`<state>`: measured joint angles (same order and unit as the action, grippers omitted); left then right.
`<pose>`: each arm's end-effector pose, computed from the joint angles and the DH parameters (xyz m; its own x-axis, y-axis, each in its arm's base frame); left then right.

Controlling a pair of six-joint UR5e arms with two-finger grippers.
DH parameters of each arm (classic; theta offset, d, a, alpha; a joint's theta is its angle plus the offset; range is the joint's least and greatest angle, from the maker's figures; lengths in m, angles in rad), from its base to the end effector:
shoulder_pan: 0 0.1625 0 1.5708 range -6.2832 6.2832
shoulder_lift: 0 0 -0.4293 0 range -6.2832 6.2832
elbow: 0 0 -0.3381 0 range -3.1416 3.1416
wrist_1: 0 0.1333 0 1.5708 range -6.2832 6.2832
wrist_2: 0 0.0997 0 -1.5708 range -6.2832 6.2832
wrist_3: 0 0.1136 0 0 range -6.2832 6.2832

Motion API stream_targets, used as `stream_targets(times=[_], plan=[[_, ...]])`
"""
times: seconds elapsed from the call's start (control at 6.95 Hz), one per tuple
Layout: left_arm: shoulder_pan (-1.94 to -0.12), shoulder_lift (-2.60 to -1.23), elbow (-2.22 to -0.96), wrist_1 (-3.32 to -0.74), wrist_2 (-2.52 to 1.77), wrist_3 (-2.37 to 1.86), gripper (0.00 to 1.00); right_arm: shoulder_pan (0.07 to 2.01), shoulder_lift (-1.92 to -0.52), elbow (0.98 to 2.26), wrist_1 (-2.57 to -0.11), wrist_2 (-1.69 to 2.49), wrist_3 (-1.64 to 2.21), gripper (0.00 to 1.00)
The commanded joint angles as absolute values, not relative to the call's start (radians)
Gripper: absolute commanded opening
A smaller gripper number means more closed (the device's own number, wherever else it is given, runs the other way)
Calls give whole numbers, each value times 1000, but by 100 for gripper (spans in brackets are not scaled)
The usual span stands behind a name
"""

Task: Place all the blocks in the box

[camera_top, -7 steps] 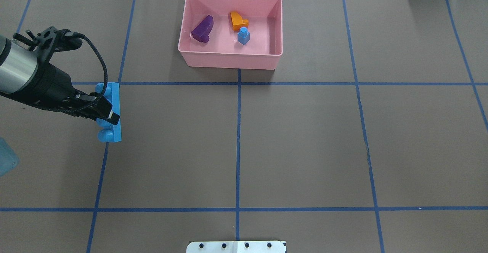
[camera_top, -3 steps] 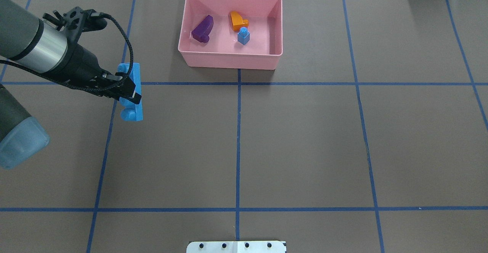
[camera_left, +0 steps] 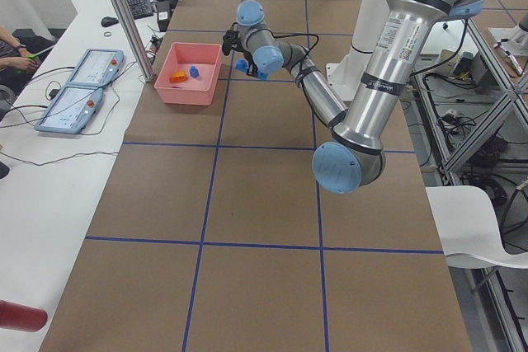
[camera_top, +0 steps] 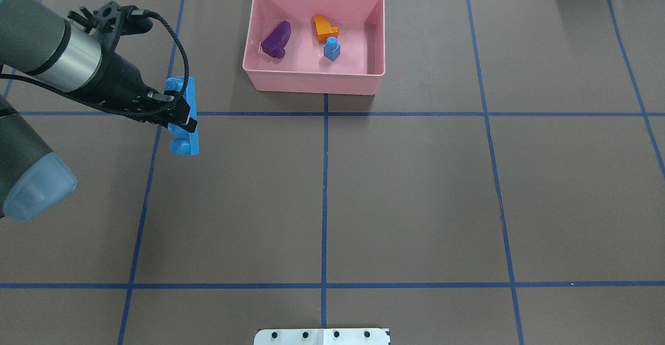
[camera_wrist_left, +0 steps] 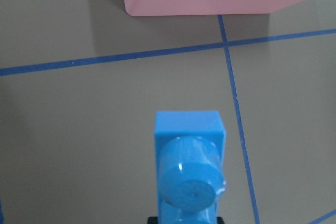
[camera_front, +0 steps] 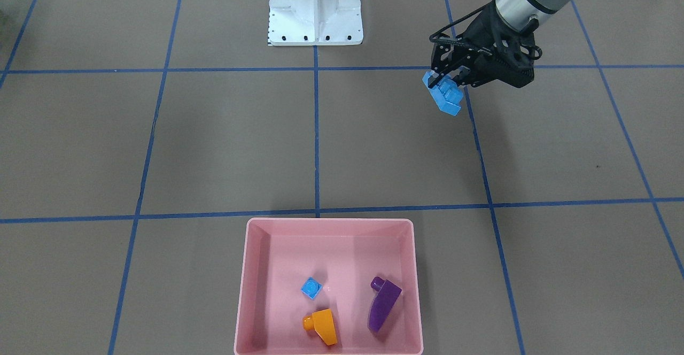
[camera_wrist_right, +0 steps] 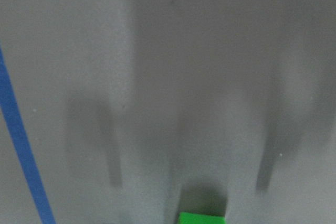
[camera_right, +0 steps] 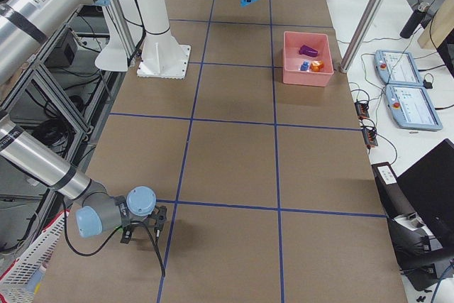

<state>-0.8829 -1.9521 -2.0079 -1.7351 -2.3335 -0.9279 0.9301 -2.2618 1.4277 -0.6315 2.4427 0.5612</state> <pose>0.2843 -0.4323 0.2767 0.3980 0.1984 -0.8957 -0.0562 0.9798 0.1920 0.0011 -0.0761 0.8060 0.7124 0.0441 0.7004 0.2544 0.9139 -0.3163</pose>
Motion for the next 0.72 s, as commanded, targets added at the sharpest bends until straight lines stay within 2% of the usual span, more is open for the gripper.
stream_targets(times=[0.0,0.29,0.43,0.58], plan=[[-884,-2015,-1950,-1735,-2310,-925,0,904,-2258,1391,-630,2453,561,100],[-882,-2042,-1915,-1736,-2309,-925,0,896,-2260,1385,-630,2500,563,100],[-882,-2051,-1904,-1736,-2307,-923,0,891,-2261,1385,-630,2505,569,85],[-882,-2052,-1902,-1736,-2309,-925,0,891,-2261,1385,-629,2514,577,12]])
